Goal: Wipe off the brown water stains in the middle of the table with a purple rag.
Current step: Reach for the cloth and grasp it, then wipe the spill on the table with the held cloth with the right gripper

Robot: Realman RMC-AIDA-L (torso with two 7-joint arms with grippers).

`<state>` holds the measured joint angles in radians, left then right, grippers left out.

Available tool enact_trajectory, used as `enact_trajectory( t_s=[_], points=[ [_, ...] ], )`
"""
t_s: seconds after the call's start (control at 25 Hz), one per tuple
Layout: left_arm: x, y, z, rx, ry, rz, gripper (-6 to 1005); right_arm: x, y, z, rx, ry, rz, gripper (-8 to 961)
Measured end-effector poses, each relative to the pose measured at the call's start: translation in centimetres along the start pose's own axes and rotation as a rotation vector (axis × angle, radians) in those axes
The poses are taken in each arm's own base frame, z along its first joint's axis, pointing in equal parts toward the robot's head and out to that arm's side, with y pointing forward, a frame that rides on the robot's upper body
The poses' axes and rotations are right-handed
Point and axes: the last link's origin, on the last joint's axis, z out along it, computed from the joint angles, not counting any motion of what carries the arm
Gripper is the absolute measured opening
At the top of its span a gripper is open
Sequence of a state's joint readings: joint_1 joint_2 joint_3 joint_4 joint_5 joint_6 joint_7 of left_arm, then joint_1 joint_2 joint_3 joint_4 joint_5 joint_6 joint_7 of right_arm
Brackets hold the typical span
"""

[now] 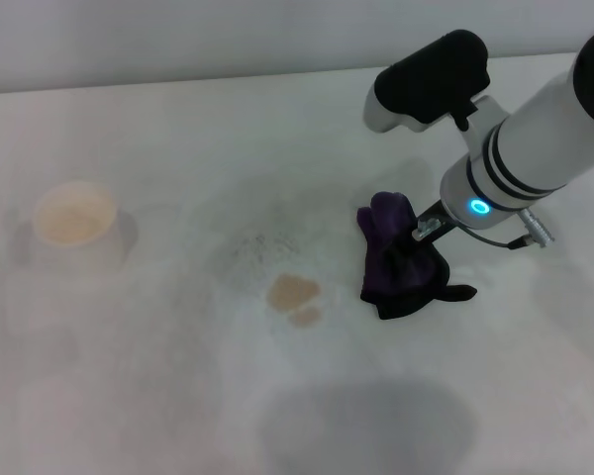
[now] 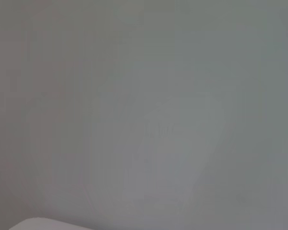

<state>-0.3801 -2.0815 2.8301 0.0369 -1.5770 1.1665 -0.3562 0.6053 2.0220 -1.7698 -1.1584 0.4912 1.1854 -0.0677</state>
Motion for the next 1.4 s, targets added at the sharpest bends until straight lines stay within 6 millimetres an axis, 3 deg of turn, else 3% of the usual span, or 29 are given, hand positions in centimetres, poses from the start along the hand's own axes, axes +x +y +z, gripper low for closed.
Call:
enact_trajectory(
  t_s=[0.36, 0.56, 0.76, 0.92, 1.12, 1.24, 1.4],
  points=[
    [0.2, -0.1, 0.2, 0.005, 0.008, -0.004, 895, 0.3, -0.2, 0.2, -0.002, 0.005, -0.008, 239],
    [0.2, -0.2, 0.2, 0.007, 0.006, -0.005, 895, 0.2, 0.0, 0.1, -0.017, -0.002, -0.021, 168],
    [0.2, -0.3, 0.1, 0.013, 0.007, -0.007, 893, -0.6, 2.9, -0.6, -0.171, -0.043, -0.104, 96],
    [0.2, -0.3, 0.2, 0.021, 0.009, -0.011, 893, -1.4, 6.1, -1.0, -0.297, -0.077, -0.202, 96],
    [0.3, -0.2, 0.3, 0.018, 0.01, -0.012, 893, -1.5, 8.9, 0.1, -0.325, -0.136, -0.321, 97],
    [0.3, -0.2, 0.3, 0.018, 0.01, -0.012, 892, -1.2, 10.0, 0.9, -0.33, -0.155, -0.345, 97],
    [0.2, -0.1, 0.3, 0.016, 0.01, -0.014, 892, -0.8, 9.7, 1.9, -0.324, -0.139, -0.33, 96]
  ],
)
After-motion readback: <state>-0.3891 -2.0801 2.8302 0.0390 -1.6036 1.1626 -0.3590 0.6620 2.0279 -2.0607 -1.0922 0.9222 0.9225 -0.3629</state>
